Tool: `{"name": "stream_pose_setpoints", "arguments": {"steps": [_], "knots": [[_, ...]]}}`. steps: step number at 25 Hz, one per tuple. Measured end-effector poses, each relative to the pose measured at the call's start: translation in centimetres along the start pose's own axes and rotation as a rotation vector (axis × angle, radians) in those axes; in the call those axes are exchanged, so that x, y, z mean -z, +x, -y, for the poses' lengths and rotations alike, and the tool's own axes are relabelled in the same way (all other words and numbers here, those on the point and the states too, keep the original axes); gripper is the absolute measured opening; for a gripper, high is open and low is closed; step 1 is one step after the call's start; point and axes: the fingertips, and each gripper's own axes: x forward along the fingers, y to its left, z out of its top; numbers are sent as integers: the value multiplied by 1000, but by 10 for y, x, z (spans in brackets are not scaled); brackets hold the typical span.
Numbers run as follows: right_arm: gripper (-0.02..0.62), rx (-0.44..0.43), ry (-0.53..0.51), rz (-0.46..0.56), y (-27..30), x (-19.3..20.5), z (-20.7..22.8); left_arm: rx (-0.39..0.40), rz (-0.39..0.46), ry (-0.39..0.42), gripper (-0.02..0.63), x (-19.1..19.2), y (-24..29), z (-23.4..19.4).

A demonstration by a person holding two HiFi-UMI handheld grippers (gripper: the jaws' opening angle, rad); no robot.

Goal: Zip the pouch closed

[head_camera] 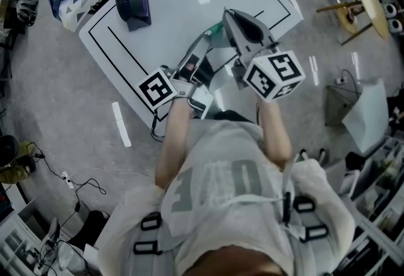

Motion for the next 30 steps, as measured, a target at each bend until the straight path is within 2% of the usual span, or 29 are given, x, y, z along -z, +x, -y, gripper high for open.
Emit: {"name": "stream_pose_setpoints", "arguments": {"steps": [5,11,15,22,27,30], "knots": [[15,42,-114,-16,-2,4,6,-69,-7,63,6,-3,-5,-10],[15,106,-205,-14,-10,5,13,-243,-49,253,6,-12,-21,-29],[15,146,-211,-7,-15,4,27,-209,-33,287,6,-18,-20,-28],[15,210,-225,-7,-27,2,51,-261,19,321,6,-37,-34,-36],[15,177,-250,-9,-24,3,43,-251,51,347,6,-45,-36,-32],[15,167,-242,-11,-22,5,41,-285,60,351,6,-49,-41,-34]]}}
